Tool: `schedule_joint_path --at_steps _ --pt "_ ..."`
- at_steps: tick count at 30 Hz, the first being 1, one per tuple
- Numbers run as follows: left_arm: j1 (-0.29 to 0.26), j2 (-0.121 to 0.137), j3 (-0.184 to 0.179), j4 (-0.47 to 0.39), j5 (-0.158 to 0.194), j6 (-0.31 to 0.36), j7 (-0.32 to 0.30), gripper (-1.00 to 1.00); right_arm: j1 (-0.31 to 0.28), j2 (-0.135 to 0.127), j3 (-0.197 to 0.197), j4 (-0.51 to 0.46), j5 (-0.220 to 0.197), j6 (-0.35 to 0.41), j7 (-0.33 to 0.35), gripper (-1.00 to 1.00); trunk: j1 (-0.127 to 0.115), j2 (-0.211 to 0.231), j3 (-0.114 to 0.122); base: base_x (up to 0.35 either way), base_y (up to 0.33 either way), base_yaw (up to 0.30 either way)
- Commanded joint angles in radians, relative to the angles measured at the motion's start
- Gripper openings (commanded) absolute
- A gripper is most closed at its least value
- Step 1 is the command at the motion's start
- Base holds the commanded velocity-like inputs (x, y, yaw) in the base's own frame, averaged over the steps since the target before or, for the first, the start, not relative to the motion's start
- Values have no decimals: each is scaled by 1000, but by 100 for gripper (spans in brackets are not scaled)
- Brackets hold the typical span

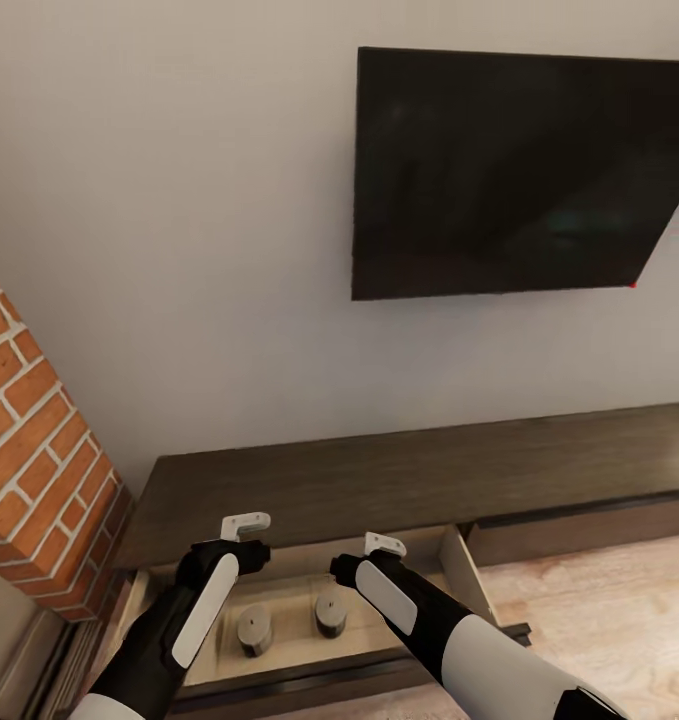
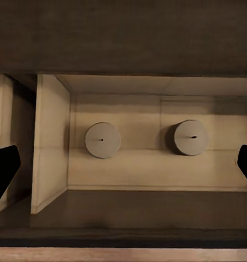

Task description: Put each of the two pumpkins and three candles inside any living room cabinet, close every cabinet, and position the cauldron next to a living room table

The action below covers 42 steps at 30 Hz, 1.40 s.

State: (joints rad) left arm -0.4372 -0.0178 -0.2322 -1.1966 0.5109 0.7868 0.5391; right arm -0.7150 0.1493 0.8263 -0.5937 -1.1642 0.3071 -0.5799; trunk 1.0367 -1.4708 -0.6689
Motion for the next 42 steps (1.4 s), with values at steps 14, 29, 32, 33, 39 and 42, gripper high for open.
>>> schedule_joint_path --at_steps 14,29,32,33,39,42 --pt "0 1 -1 -1 12 2 10 100 -1 0 4 0 -4 3 -6 100 -54 98 43 0 0 -273" --pt "0 1 -1 -1 11 2 10 100 -1 -1 4 0 -5 1 -5 100 -73 133 59 0 0 -273" --pt "0 1 -1 -1 11 2 10 100 -1 0 4 0 -6 1 -5 100 -73 133 59 0 0 -274" --pt "0 1 -1 -1 11 2 10 100 -1 0 4 0 -6 1 -5 100 -73 133 59 0 0 -274" --pt "0 1 -1 -1 11 2 10 100 -1 0 4 0 -6 1 -5 100 -73 133 59 0 0 -274" --pt "0 1 -1 -1 11 2 10 100 -1 -1 4 0 -6 1 -5 100 -73 133 59 0 0 -274"
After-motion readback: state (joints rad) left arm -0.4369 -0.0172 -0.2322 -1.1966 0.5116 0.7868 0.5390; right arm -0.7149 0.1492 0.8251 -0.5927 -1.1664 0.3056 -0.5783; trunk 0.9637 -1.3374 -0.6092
